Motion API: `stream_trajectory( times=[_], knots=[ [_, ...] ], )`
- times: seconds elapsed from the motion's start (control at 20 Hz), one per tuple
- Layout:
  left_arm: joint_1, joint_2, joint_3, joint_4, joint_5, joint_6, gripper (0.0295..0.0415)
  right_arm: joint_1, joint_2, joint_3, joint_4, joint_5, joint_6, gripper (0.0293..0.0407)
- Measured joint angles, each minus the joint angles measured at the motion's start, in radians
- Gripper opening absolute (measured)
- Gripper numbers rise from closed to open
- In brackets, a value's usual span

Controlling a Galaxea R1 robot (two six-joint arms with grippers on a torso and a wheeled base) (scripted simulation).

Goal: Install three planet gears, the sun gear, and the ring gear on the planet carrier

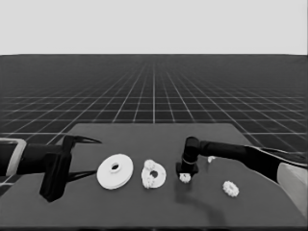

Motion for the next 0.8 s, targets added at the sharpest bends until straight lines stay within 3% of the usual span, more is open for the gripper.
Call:
stream_trajectory(
  times=[0.2, 0.3, 0.4, 0.7, 0.8],
  knots=[
    [0.0, 0.0, 0.0, 0.0, 0.0, 0.0, 0.0385, 0.0, 0.0, 0.0, 0.0, 0.0, 0.0, 0.0312],
    [0.0, 0.0, 0.0, 0.0, 0.0, 0.0, 0.0385, 0.123, -0.038, 0.112, 0.113, -0.067, 0.056, 0.0312],
    [0.0, 0.0, 0.0, 0.0, 0.0, 0.0, 0.0385, 0.178, -0.044, 0.132, 0.16, -0.082, 0.067, 0.0312],
    [0.0, 0.0, 0.0, 0.0, 0.0, 0.0, 0.0385, 0.203, -0.046, 0.137, 0.186, -0.089, 0.069, 0.0312],
    [0.0, 0.0, 0.0, 0.0, 0.0, 0.0, 0.0385, 0.208, 0.154, 0.014, 0.187, -0.105, 0.149, 0.0312]
  ],
)
